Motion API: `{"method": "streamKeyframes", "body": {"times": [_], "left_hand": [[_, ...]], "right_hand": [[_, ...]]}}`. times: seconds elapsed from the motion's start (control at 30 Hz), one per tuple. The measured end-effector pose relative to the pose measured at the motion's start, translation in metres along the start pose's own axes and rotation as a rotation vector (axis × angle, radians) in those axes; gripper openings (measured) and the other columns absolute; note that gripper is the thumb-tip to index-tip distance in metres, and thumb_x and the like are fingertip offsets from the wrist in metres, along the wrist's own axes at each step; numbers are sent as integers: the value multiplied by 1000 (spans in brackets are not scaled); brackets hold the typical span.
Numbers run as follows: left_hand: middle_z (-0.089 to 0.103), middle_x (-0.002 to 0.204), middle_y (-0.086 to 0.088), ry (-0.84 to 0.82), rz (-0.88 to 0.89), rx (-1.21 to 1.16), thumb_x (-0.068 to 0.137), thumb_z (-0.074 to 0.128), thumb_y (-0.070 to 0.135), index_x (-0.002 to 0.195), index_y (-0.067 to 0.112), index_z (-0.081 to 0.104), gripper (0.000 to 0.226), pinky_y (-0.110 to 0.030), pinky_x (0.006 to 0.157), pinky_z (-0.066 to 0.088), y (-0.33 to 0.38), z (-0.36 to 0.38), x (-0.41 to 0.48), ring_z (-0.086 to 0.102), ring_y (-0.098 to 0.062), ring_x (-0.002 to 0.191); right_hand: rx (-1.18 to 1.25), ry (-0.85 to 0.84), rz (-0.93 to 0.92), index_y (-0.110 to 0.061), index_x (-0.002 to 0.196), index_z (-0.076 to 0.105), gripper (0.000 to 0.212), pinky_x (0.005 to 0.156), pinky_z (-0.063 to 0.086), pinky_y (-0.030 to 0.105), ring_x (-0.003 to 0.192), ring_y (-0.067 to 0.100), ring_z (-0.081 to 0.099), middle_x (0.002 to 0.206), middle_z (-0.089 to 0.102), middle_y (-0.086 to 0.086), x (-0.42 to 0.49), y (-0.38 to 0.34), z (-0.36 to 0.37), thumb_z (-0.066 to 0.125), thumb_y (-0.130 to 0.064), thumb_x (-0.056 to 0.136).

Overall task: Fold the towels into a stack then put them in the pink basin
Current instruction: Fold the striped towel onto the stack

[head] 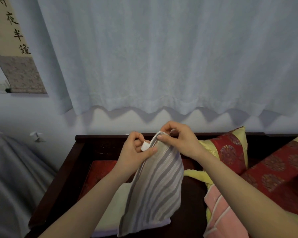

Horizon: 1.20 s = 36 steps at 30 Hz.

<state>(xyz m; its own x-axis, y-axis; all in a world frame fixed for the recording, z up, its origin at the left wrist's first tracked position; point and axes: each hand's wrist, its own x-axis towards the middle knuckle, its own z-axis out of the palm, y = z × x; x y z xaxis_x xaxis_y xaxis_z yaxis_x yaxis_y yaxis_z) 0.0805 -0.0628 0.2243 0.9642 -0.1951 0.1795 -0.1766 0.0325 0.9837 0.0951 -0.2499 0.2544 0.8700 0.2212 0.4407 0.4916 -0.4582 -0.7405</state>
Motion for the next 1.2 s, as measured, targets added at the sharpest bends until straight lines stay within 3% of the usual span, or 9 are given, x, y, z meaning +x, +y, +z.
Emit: {"method": "streamKeyframes", "body": {"times": [0.17,0.33,0.47,0.53,0.6,0.8,0.93,1.1,1.2], "left_hand": [[61,81,3,-153,13,328,68,83,19,88,15,47,41,-27,65,50,-42,-20,-25,59,-6,71],[65,79,5,-140,71,432,66,76,48,75,24,65,28,-29,68,47,-72,-27,-37,59,-10,72],[64,72,18,-258,41,517,75,74,35,69,37,68,10,-18,64,45,-73,-27,-38,57,-2,67],[61,61,25,-108,85,520,77,76,18,64,46,67,32,-11,58,39,-61,-43,-23,53,6,59],[63,60,18,39,163,496,77,76,19,63,35,69,22,-11,57,39,-35,-64,0,51,7,57],[63,71,24,-163,436,901,80,64,43,67,39,59,14,-8,59,37,58,-88,61,56,7,64],[62,71,7,-319,511,1209,81,48,56,84,21,60,37,-23,64,44,88,-108,93,57,-7,66],[61,93,-8,-281,357,1298,87,61,25,120,14,45,38,-33,75,42,81,-135,99,58,-28,83],[60,105,-12,-444,121,1672,81,54,20,94,13,54,15,-29,73,36,43,-133,82,57,-29,98]], "right_hand": [[218,105,63,-29,74,68,14,73,52,30,74,11,62,77,67,-5,7,-12,-22,75,-18,78],[381,119,64,-16,76,67,9,65,53,19,69,9,64,71,69,-7,6,-20,-33,74,-10,75],[322,221,73,-16,76,65,14,64,48,13,65,1,60,67,67,-12,8,-12,-47,71,-3,80],[249,347,128,-19,75,61,16,65,45,13,64,-2,56,68,63,-12,13,10,-65,69,-8,84],[94,278,252,-16,76,57,15,62,43,16,61,0,52,70,57,-1,13,40,-81,69,-14,85],[19,336,334,-2,83,53,18,68,40,34,71,20,50,76,55,14,15,87,-74,67,-14,87],[39,375,340,-18,79,50,17,64,39,19,66,10,47,76,55,8,33,80,-59,63,-18,90],[56,361,322,-11,82,54,20,69,43,26,70,13,52,74,56,3,44,72,-42,69,-23,86],[149,232,233,-17,73,52,24,60,40,15,59,3,49,65,52,-3,39,53,-20,74,-11,80]]}}
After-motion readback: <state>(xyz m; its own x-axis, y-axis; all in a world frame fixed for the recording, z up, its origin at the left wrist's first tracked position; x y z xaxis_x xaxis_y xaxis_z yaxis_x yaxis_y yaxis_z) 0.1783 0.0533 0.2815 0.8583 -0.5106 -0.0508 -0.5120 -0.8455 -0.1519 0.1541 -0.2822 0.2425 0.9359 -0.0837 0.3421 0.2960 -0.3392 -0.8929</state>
